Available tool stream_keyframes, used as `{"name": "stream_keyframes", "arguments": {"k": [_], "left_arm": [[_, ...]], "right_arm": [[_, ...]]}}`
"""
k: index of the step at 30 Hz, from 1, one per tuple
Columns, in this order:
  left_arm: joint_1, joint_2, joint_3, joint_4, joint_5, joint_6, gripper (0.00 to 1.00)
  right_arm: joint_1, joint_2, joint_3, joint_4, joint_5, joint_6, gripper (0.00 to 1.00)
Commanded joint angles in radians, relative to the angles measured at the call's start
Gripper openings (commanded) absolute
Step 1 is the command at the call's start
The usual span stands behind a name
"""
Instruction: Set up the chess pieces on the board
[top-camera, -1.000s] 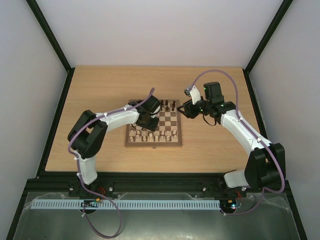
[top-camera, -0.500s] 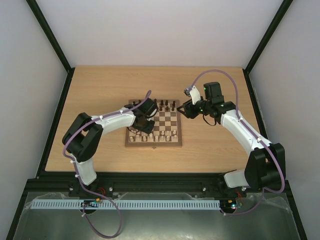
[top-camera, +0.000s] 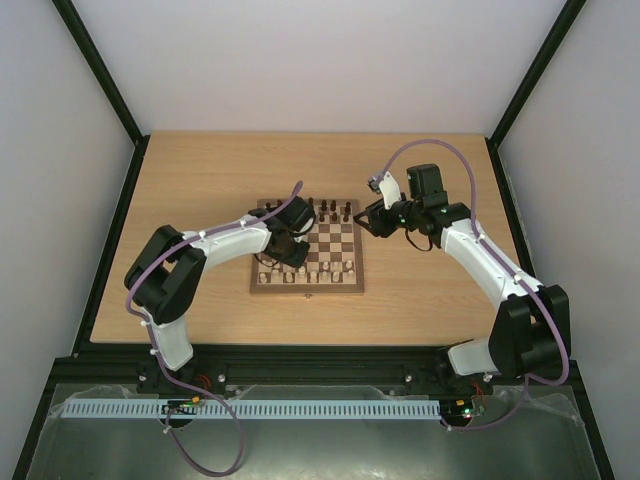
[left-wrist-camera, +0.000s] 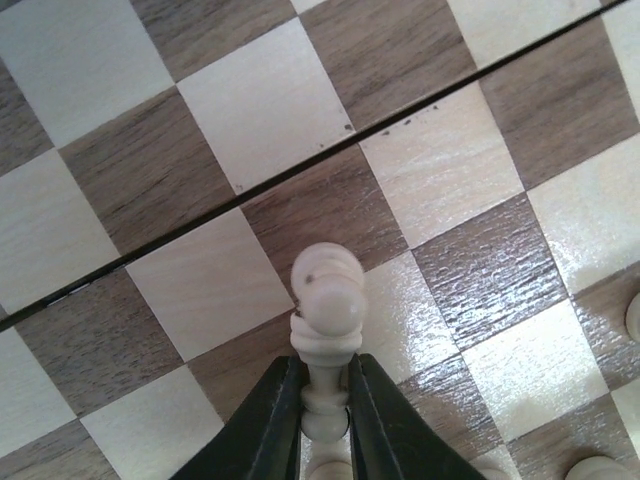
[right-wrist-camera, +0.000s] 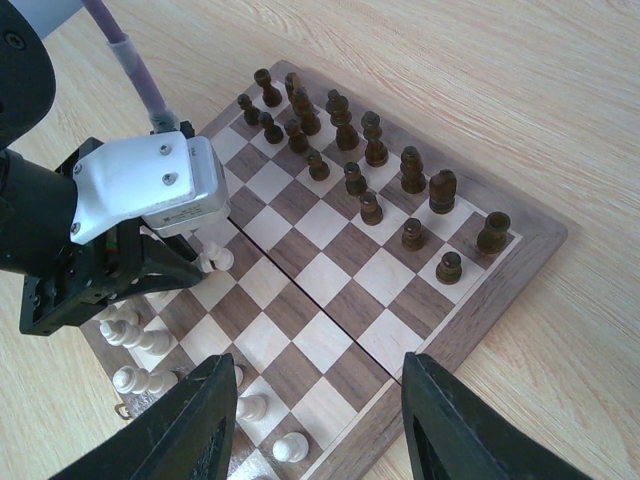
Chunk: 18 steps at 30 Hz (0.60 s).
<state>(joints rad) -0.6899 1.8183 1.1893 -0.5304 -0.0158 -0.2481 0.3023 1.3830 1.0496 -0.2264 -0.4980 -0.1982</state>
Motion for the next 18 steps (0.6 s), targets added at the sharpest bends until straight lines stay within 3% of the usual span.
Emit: {"name": "stream_keyframes", "arguments": {"k": [1, 9, 18], "left_arm": [[0.000, -0.014, 0.010, -0.025, 0.011, 0.016, 0.12], [-0.002, -0.073, 0.021, 0.001, 0.039, 0.124, 0.02], [-0.017, -0.229, -0.055, 0.135, 0.113, 0.185, 0.02]], "right_arm": [[-0.003, 0.014, -0.012, -0.017, -0.031, -0.011, 0.47], [-0.002, 0.038, 0.004, -0.036, -0.078, -0.023, 0.40], [-0.001, 0.116, 0.051, -0.094, -0.149, -0.035, 0.40]]}}
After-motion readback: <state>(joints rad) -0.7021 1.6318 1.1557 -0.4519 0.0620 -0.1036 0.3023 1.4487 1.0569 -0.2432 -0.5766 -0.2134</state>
